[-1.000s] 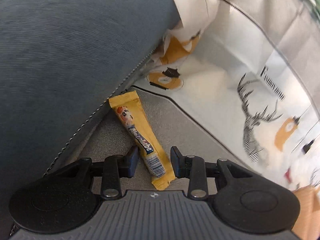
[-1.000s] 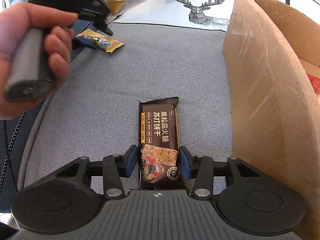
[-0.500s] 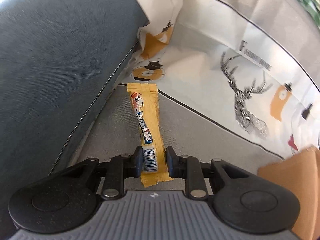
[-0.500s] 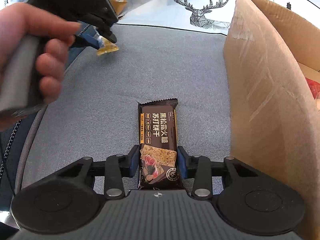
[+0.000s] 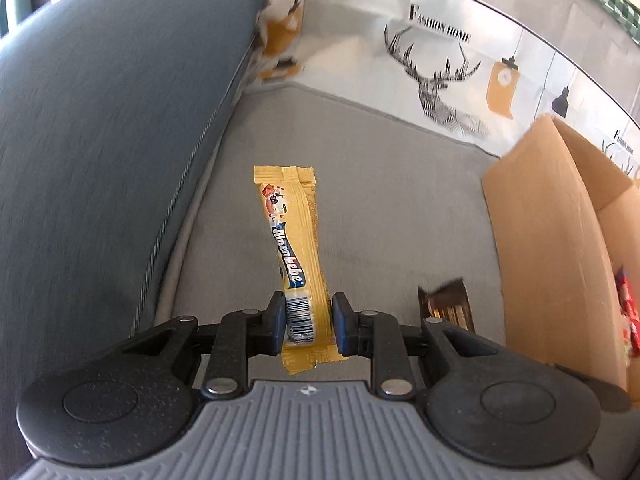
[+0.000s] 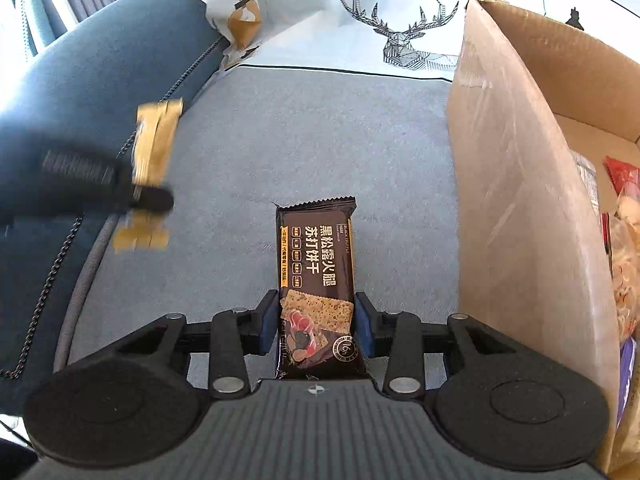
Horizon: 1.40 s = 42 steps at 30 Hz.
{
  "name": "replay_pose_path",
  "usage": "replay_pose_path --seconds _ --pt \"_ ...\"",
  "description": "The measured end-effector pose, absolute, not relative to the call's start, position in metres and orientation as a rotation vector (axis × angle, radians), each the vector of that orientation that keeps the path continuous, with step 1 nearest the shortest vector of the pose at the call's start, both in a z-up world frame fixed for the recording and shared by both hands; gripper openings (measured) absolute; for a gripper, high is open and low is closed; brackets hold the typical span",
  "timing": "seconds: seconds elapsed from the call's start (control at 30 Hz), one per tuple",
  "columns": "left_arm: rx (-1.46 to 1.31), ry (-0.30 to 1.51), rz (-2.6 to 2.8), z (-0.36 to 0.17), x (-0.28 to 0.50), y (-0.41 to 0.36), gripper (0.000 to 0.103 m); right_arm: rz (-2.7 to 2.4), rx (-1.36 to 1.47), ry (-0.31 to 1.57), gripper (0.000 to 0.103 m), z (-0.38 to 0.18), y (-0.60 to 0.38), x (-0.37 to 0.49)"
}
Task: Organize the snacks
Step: 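Grasp the yellow wafer stick with the left tool while the right tool holds the cracker bar, then carry the cracker bar with the right tool while the left tool carries the wafer stick over the box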
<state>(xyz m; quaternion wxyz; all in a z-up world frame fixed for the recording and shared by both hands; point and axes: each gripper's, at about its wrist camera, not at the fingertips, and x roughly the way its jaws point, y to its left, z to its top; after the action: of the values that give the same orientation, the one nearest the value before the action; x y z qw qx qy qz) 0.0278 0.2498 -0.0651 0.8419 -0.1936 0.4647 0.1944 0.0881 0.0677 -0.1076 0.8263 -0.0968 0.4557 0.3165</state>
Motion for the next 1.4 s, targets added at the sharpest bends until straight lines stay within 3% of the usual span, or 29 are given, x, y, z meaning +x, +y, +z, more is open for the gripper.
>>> replay_pose_path --seconds 0.4,0.67,0.73,1.4 --pt "-0.341 1.15 0.388 -0.096 0.044 0.239 0.027 0.729 -0.253 1.022 0.041 -0.118 0.065 0.079" --pt "-0.322 1.166 0.389 -0.103 0.055 0.236 0.029 0.726 -0.265 1.027 0.043 -0.117 0.068 0.081" --pt "-0.317 1.171 0.393 -0.104 0.056 0.236 0.033 0.724 -0.264 1.026 0.044 -0.116 0.067 0.078" --pt "-0.276 1.178 0.399 -0.106 0.058 0.23 0.034 0.723 -0.287 1.015 0.049 -0.12 0.069 0.081"
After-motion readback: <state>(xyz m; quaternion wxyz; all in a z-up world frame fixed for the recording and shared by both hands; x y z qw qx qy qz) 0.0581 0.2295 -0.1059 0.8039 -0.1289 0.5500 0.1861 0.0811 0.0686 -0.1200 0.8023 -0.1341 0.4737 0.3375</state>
